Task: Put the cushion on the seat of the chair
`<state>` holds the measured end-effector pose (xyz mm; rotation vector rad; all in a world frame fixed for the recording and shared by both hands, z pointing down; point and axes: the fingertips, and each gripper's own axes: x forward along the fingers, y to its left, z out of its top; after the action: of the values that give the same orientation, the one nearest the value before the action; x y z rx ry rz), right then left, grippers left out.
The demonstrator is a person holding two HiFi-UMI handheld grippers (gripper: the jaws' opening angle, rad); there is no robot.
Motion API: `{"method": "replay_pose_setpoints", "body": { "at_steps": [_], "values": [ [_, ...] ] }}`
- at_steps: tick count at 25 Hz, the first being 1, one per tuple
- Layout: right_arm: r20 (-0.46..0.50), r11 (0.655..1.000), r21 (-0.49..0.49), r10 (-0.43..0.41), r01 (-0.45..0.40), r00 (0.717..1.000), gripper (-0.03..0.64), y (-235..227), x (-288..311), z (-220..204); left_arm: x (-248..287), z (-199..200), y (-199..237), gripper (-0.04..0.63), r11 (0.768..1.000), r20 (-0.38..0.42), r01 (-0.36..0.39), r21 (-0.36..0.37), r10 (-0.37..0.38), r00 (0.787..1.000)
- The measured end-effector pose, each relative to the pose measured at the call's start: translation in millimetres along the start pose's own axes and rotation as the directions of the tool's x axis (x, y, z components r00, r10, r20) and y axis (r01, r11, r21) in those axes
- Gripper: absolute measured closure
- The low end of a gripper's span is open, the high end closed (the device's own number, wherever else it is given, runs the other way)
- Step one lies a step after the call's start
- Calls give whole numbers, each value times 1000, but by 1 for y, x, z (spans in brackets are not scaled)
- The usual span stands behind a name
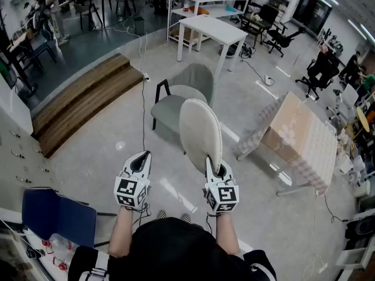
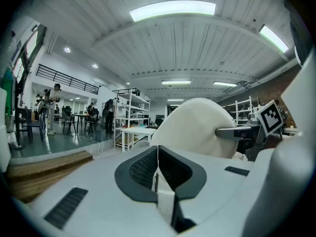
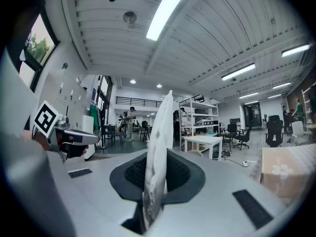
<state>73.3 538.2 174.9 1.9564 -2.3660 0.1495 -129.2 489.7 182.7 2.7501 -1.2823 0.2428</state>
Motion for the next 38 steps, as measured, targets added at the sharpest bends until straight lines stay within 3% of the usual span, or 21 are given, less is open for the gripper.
{"method": "replay_pose_setpoints", "body": {
  "at_steps": [10, 25, 31, 38],
  "values": [
    [3, 1000, 16, -1, 1, 1000, 558, 19, 4, -4, -11, -4, 12, 572, 1000, 3, 13, 3, -13, 1000],
    [-4, 999, 34, -10, 10, 1000, 558, 69, 40, -10, -18, -14, 72, 572, 999, 9, 35, -15, -35, 999],
    [-5, 999, 33, -4, 4, 1000, 558, 69, 78, -9, 5, -11, 100, 572, 999, 13, 33, -21, -33, 999],
    [-8, 999, 39, 8, -8, 1000, 558, 38, 137, -11, 66, -7, 124, 572, 999, 13, 28, -28, -27, 1000]
  ]
}}
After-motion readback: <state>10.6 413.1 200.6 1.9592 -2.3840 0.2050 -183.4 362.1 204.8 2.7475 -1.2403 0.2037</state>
